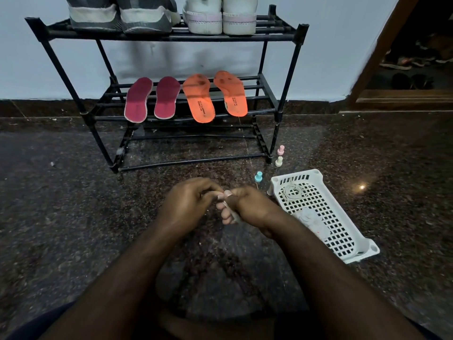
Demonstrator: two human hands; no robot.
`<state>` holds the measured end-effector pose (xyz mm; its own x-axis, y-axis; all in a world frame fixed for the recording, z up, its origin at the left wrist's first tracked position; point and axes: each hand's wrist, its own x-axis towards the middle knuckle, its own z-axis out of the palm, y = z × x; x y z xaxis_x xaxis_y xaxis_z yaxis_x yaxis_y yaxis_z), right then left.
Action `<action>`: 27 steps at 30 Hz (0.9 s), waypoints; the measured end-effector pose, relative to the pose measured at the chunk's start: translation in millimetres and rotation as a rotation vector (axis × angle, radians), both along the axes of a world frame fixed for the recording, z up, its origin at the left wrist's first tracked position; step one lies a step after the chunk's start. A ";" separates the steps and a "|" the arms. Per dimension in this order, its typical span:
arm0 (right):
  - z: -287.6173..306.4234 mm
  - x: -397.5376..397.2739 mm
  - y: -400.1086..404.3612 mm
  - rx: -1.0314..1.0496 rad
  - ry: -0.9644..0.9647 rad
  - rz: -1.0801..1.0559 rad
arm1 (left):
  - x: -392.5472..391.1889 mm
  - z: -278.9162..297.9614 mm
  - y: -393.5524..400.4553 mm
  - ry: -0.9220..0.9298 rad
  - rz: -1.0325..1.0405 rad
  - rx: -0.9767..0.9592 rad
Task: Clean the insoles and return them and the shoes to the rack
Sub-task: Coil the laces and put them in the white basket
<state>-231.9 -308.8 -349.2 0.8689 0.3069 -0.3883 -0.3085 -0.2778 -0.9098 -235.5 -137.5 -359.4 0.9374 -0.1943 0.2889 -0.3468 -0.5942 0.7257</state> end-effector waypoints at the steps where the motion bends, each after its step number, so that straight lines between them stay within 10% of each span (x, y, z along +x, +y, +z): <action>1: 3.9 -1.4 -1.3 0.074 0.058 0.014 | 0.8 0.3 0.1 0.010 0.013 -0.051; 11: 17.1 0.3 -10.6 0.724 0.224 -0.031 | -2.6 -12.0 -18.4 0.270 -0.008 -0.333; 27: 15.3 2.4 -11.6 0.640 0.151 -0.106 | -16.4 11.0 -27.9 0.569 -0.051 -0.709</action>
<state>-229.5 -320.4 -333.9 0.8574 0.4335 -0.2775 -0.4414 0.3419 -0.8296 -251.9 -165.3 -348.4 0.9702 -0.1927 -0.1470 0.1617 0.0626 0.9849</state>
